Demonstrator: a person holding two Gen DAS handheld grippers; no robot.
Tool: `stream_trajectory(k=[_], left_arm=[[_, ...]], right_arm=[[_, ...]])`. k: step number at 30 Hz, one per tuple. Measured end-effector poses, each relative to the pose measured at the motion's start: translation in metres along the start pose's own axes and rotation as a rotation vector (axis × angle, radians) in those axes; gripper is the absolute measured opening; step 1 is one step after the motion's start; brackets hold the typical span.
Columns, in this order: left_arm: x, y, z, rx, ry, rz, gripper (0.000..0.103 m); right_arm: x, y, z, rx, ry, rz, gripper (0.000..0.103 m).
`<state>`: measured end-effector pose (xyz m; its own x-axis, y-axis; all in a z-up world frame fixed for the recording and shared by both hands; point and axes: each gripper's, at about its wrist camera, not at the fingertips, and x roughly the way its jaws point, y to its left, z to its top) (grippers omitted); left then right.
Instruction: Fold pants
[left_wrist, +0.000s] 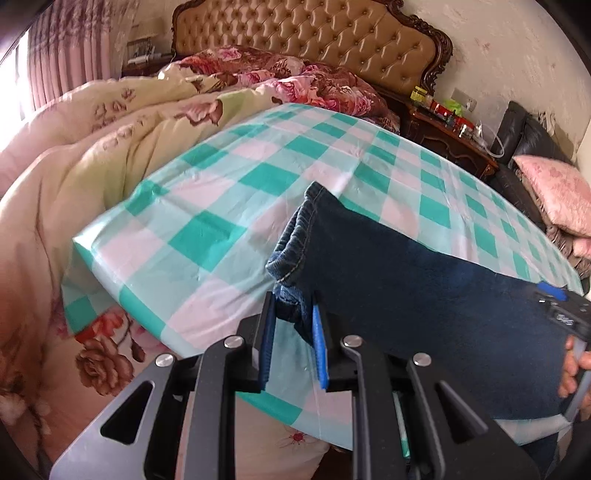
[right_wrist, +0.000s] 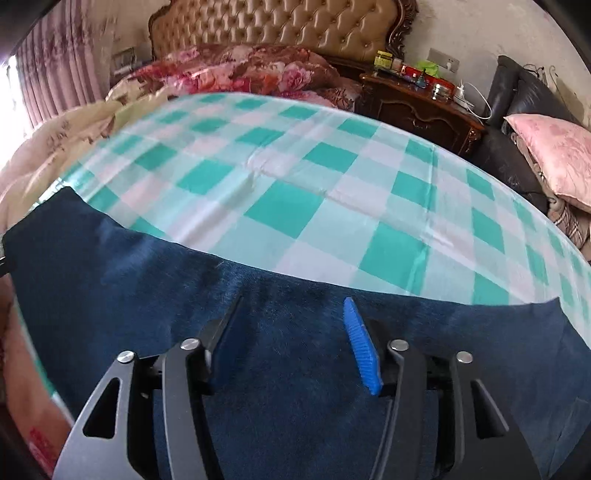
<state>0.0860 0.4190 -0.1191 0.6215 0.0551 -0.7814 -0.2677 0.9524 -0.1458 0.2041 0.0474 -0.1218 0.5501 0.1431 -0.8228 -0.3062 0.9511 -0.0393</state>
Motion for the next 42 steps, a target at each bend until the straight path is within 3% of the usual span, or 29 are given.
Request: stream_trajectory(k=[2, 6, 10, 12, 14, 16, 18, 21, 25, 30, 33, 34, 35, 42], left_arm=[[-0.012, -0.015, 0.006, 0.055, -0.015, 0.047, 0.019], [-0.058, -0.093, 0.015, 0.318, -0.125, 0.199, 0.019], [-0.102, -0.202, -0.002, 0.587, -0.252, 0.218, 0.019], [-0.116, -0.260, -0.026, 0.712, -0.305, 0.198, 0.019], [-0.119, -0.327, -0.071, 0.854, -0.357, 0.170, 0.019], [-0.106, -0.383, -0.123, 0.957, -0.358, 0.124, 0.019], [-0.083, -0.421, -0.172, 1.049, -0.335, 0.097, 0.020], [-0.053, -0.444, -0.228, 1.159, -0.330, 0.130, 0.038], [-0.059, -0.434, -0.233, 1.092, -0.381, 0.156, 0.060], [-0.049, -0.424, -0.223, 1.073, -0.322, 0.111, 0.059], [-0.041, -0.431, -0.220, 1.106, -0.302, 0.061, 0.040], [-0.040, -0.434, -0.221, 1.117, -0.292, 0.040, 0.021], [-0.038, -0.436, -0.221, 1.117, -0.286, 0.025, 0.016], [-0.071, -0.414, -0.185, 0.929, -0.364, -0.068, 0.012]], right_arm=[[-0.011, -0.015, -0.006, 0.046, 0.016, 0.016, 0.062], [-0.040, -0.072, -0.026, 0.216, 0.029, 0.032, 0.068], [-0.064, -0.134, -0.052, 0.355, 0.023, -0.002, 0.069], [-0.077, -0.162, -0.067, 0.408, 0.009, -0.024, 0.069], [-0.087, -0.186, -0.082, 0.457, 0.001, -0.040, 0.069], [-0.093, -0.211, -0.100, 0.514, 0.007, -0.047, 0.069], [-0.096, -0.225, -0.111, 0.546, 0.012, -0.049, 0.069], [-0.096, -0.235, -0.124, 0.567, 0.031, -0.021, 0.069], [-0.091, -0.234, -0.123, 0.569, 0.058, 0.076, 0.069], [-0.079, -0.217, -0.109, 0.571, 0.098, 0.217, 0.070], [-0.073, -0.208, -0.100, 0.574, 0.134, 0.269, 0.073], [-0.072, -0.206, -0.099, 0.577, 0.147, 0.283, 0.074], [-0.070, -0.204, -0.097, 0.579, 0.160, 0.293, 0.074], [-0.044, -0.188, -0.076, 0.609, 0.285, 0.460, 0.075]])
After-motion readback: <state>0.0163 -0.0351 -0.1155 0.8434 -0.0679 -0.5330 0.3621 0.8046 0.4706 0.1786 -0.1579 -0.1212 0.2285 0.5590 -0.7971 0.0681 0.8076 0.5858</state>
